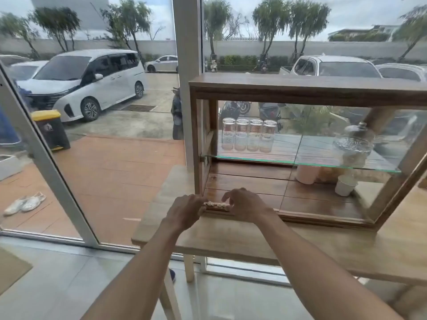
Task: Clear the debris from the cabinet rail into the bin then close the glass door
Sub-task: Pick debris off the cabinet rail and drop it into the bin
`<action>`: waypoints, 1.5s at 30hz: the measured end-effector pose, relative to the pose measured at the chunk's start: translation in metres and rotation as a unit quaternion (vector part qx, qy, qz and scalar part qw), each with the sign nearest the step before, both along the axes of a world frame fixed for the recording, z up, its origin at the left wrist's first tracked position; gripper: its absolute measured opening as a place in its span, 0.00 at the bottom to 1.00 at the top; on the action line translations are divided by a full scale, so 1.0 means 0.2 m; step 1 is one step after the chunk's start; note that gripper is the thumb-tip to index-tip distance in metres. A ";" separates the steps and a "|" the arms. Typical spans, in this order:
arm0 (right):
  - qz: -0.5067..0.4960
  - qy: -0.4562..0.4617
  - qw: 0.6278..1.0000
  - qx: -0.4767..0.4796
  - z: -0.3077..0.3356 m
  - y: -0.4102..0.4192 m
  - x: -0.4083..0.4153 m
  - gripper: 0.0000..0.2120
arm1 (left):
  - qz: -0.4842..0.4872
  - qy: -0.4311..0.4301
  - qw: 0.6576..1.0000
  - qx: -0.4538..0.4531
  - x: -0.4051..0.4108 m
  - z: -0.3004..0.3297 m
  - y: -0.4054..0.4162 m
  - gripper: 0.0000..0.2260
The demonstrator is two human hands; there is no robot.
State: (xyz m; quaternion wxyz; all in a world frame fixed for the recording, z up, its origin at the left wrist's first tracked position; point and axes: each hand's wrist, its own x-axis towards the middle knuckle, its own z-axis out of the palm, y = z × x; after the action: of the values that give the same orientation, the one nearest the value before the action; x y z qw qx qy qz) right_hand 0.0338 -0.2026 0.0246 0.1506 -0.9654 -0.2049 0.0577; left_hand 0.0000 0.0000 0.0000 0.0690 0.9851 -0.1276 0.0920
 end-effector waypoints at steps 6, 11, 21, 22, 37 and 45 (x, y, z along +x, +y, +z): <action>-0.011 -0.029 0.999 -0.019 -0.05 0.10 0.09 0.15 | -0.027 -0.014 0.997 0.074 0.11 -0.04 0.00 0.07; -0.003 -0.033 0.998 -0.045 -0.07 0.13 0.14 0.14 | -0.027 -0.020 0.993 0.116 0.16 -0.06 -0.02 0.09; 0.021 -0.008 0.999 -0.031 -0.09 0.21 0.21 0.14 | -0.056 -0.033 0.994 0.082 0.19 -0.06 0.01 0.13; 0.019 -0.009 0.999 -0.035 -0.10 0.21 0.21 0.14 | -0.057 -0.030 0.995 0.081 0.20 -0.06 0.01 0.11; 0.023 0.011 1.000 -0.012 -0.09 0.14 0.23 0.11 | -0.033 -0.046 0.994 0.096 0.15 -0.03 -0.01 0.12; 0.028 0.008 0.999 -0.029 -0.07 0.11 0.22 0.10 | -0.037 -0.053 0.995 0.072 0.14 -0.01 -0.01 0.10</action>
State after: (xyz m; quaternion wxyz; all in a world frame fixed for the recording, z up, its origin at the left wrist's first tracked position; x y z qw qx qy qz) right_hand 0.0772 -0.1807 0.0096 0.1229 -0.9627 -0.2291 0.0753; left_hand 0.0276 -0.0028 -0.0028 -0.0054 0.9759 -0.1738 0.1318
